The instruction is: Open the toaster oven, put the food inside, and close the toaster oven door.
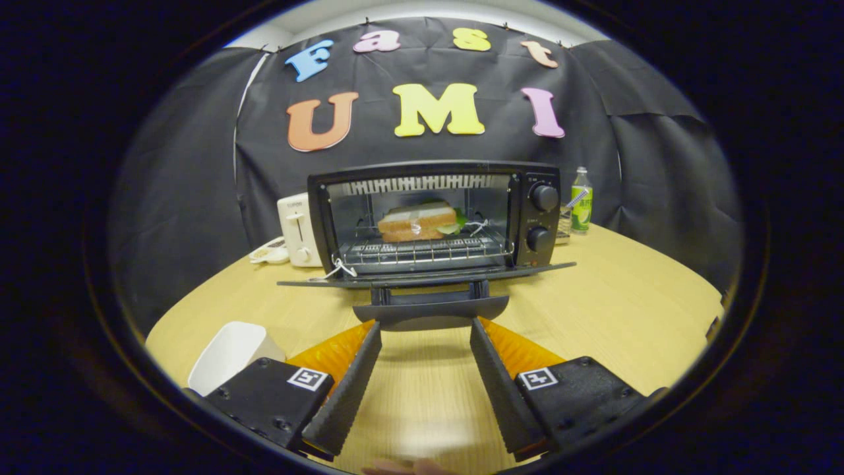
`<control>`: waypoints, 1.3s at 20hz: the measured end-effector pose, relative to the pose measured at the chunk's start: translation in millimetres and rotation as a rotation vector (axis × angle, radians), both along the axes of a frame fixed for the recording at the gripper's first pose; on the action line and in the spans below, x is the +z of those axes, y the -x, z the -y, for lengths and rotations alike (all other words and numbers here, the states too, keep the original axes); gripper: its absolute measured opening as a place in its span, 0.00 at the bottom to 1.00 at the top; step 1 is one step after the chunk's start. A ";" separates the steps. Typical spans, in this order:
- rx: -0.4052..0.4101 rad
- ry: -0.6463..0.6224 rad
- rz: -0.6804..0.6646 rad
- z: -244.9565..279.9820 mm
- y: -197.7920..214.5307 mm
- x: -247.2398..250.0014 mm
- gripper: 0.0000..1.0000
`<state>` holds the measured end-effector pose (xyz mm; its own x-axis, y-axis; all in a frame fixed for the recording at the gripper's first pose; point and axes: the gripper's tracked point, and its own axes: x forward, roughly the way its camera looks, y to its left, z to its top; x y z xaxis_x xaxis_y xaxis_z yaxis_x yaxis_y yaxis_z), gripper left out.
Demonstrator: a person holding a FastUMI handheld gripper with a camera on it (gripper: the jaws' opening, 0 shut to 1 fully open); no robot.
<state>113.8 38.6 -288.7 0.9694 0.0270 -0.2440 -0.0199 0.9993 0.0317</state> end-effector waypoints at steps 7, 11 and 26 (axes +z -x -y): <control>0.005 0.047 0.137 -1.9 -11.7 31.3 0.91; -0.002 0.093 0.122 -8.1 -21.3 34.6 0.92; -0.006 -0.038 0.122 3.3 -21.5 109.8 0.92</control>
<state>135.3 35.3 -178.9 0.9920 0.0281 -0.1228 -0.0198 0.9975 0.0677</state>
